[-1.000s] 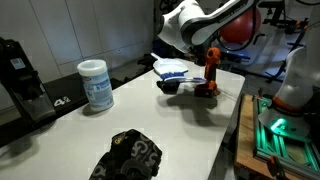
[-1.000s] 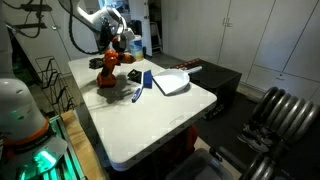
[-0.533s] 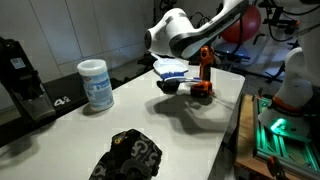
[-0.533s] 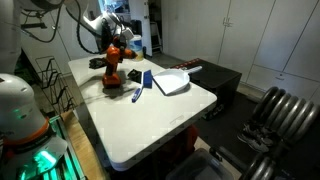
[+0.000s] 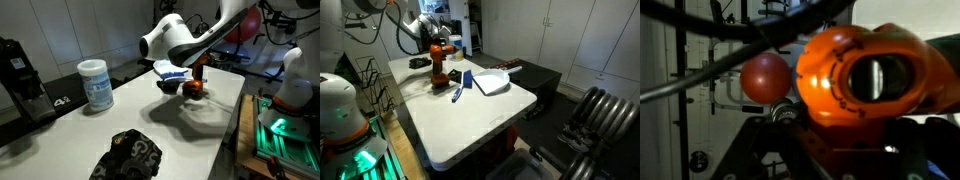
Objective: Position the drill in an upright position
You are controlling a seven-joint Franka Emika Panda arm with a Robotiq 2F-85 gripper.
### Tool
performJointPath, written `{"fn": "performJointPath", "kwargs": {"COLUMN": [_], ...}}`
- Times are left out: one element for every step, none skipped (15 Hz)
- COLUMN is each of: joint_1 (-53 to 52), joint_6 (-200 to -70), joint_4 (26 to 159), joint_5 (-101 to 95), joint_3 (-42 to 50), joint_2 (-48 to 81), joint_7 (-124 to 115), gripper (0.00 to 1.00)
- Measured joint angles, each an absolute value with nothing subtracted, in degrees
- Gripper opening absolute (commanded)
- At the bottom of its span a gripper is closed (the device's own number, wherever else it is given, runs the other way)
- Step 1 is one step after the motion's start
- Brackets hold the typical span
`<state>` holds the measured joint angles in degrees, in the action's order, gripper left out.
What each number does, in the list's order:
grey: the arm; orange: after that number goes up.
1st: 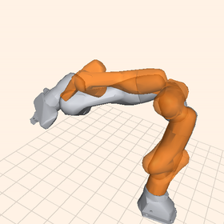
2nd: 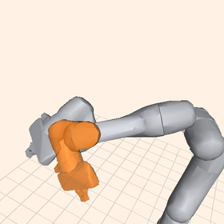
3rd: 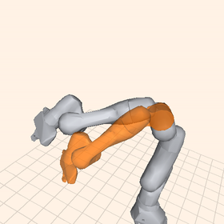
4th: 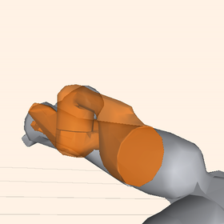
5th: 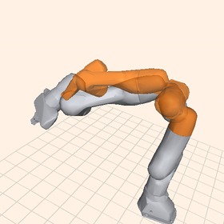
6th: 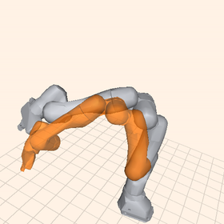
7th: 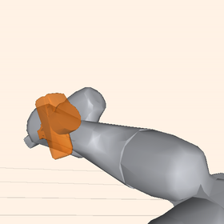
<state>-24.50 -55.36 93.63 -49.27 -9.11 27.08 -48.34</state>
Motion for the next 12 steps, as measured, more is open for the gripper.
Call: {"fn": "performJointPath", "kwargs": {"joint_1": [-24.7,-24.9,-25.0,-25.2,-25.4,-25.5,-25.7,-25.8,-25.8,-25.8,-25.9,-25.9], "joint_6": [-54.9,-54.5,-54.1,-53.7,-53.2,-52.6,-52.5,-52.4,-52.4,-52.5,-52.5,-52.4], "joint_4": [93.6,93.6,93.6,93.5,93.3,93.1,92.8,92.3,91.7,91.1,90.4,89.7], "joint_5": [-49.9,-50.6,-51.2,-51.7,-52.1,-52.3,-52.4,-52.4,-52.4,-52.4,-52.3,-52.2], "joint_3": [-9.1,-9.1,-9.1,-9.1,-9.2,-9.2,-9.2,-9.3,-9.5,-9.7,-10.0,-10.3], "joint_2": [27.4,27.8,28.1,28.5,28.8,29.1,29.2,29.2,29.2,29.3,29.3,29.2], "joint_7": [-49.0,-49.6,-50.1,-50.7,-51.2,-51.7,-52.3,-52.8,-53.3,-53.8,-54.2,-54.6], "gripper": [0.19,0.19,0.69,0.69,0.77,0.83,0.9,0.99,1.0,1.0,1.0,1.0]}}
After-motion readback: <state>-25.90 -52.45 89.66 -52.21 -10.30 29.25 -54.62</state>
